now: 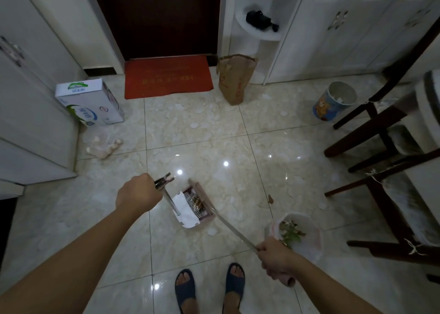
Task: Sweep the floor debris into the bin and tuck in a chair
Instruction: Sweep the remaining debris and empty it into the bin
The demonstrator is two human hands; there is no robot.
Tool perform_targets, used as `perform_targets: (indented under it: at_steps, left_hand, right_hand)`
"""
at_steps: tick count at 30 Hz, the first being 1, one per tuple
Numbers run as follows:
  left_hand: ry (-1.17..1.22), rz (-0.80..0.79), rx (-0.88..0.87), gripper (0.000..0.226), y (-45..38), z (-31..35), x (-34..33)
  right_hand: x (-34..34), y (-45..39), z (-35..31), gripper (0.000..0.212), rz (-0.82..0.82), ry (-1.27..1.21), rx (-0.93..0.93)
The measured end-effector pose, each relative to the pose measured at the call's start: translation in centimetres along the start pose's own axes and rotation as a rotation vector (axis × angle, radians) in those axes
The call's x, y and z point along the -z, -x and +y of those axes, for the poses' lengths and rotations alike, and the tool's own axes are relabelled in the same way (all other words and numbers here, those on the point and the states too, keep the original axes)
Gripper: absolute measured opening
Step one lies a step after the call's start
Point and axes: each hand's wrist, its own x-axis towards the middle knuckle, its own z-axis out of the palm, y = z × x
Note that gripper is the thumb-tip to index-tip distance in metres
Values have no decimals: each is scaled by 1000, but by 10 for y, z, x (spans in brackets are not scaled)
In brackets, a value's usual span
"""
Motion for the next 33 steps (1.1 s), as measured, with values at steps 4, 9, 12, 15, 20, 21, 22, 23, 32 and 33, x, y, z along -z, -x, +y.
perform_targets:
  at_steps: [4,9,12,15,20,21,22,23,32,33]
  left_hand:
    - [12,-1,0,11,2,-4,-1]
    - [21,2,8,15,3,-3,-2]
    - [14,3,5,14,2,-3,-1]
    - [5,19,6,14,3,-3,-1]
    - [-10,16,9,11,6,-2,-2]
    - [-10,17,9,12,6,-1,-2]
    - [-10,18,10,13,6,-1,-3]
    - [-10,19,13,13,6,-1,-3]
    - [5,-15,9,13,12,-11,-4]
    - [12,-29,6,14,14,-14,-5]
  right_hand:
    - [46,11,11,29,23,-159,-7]
    - [77,14,1,29,121,-106,58]
    - [61,3,-17,27,154,-35,80]
    - [36,-13,-31,28,136,-68,16]
    - [-4,-19,-44,18,39,-47,4]
    - [-9,-18,-42,16,39,-45,9]
    - [-11,-16,-40,15,41,-46,13]
    - [-11,-13,-36,16,37,-62,11]
    - [35,22,23,39,59,-206,5]
    - [41,27,29,40,77,-191,9]
